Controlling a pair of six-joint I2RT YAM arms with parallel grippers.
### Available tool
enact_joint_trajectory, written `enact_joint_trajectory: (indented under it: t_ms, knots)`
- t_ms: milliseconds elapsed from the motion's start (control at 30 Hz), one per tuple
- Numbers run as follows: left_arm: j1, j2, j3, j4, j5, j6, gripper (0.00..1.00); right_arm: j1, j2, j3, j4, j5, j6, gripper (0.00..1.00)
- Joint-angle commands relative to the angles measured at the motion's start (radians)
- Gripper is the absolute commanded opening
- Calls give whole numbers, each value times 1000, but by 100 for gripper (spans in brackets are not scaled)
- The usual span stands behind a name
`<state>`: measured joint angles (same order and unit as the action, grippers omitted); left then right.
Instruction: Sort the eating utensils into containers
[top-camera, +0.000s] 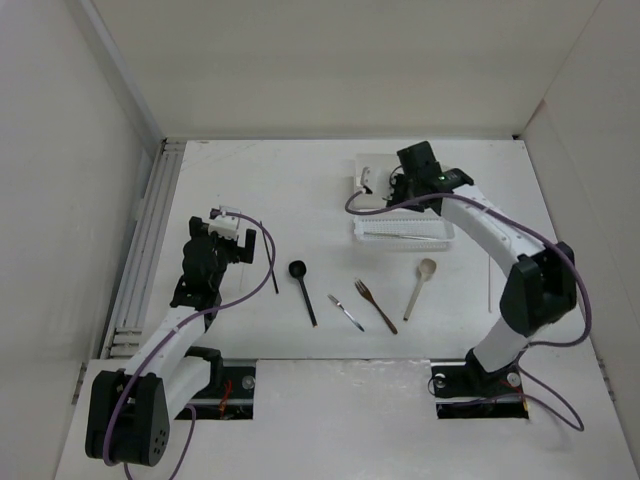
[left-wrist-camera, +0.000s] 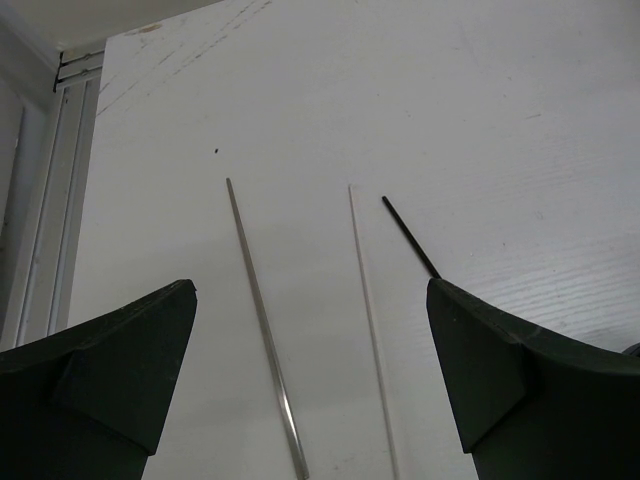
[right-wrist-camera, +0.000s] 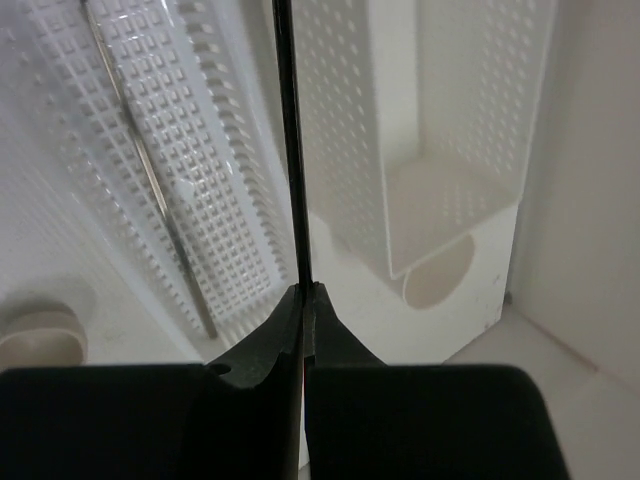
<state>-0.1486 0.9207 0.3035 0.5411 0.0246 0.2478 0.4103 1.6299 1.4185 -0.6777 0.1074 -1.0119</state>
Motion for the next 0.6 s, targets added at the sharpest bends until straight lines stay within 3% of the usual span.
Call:
enact_joint_trajectory:
  t_ms: [0, 100, 467, 567]
  knots:
    - [10, -14, 22, 22, 9, 16, 100, 19, 80, 88, -28, -48, -175, 0]
    - [11, -23, 22, 11, 0, 16, 100, 30, 153, 114, -71, -67, -204, 0]
    - [11, -33, 22, 0, 0, 25, 100, 39, 162, 26, -82, -101, -263, 0]
    - [11, -33, 22, 0, 0, 25, 100, 39, 173, 5, -66, -101, -240, 4]
